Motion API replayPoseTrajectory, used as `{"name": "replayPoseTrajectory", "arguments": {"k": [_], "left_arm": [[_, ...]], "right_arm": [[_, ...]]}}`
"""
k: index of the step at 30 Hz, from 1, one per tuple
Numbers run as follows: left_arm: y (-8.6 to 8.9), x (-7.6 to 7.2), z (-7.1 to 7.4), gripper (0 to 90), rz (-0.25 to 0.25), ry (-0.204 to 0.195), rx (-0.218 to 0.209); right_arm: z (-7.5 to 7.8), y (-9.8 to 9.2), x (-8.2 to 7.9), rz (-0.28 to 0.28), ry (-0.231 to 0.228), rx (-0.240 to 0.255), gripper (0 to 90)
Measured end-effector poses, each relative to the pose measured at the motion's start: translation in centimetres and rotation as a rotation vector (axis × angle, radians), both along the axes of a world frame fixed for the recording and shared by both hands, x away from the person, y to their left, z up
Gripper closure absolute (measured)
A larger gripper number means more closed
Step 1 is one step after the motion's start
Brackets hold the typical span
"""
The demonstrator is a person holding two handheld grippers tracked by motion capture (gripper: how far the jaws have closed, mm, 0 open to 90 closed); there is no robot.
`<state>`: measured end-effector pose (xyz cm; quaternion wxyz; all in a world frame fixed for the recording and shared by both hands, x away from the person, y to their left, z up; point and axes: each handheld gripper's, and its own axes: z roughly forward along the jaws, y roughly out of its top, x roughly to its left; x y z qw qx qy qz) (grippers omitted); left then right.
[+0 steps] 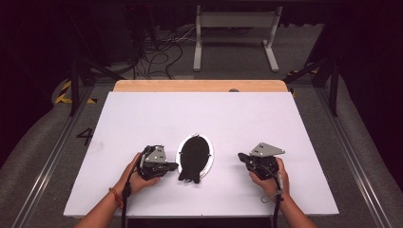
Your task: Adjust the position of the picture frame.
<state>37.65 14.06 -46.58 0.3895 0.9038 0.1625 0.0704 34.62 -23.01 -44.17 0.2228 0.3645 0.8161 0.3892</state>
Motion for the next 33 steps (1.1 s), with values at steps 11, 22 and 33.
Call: {"name": "replayPoseTrajectory", "arguments": {"k": [11, 22, 33], "left_arm": [[-2.4, 0.6, 0.1, 90.0, -0.016, -0.008, 0.006], [-3.4, 0.8, 0.1, 90.0, -0.022, -0.015, 0.008], [-3.7, 0.8, 0.2, 90.0, -0.033, -0.017, 0.018]], "right_arm": [[-0.2, 0.5, 0.1, 0.019, 0.006, -0.008, 90.0], [-0.5, 0.9, 0.1, 0.042, 0.017, -0.017, 90.0], [-0.7, 1.2, 0.0, 0.056, 0.027, -0.021, 90.0]]}}
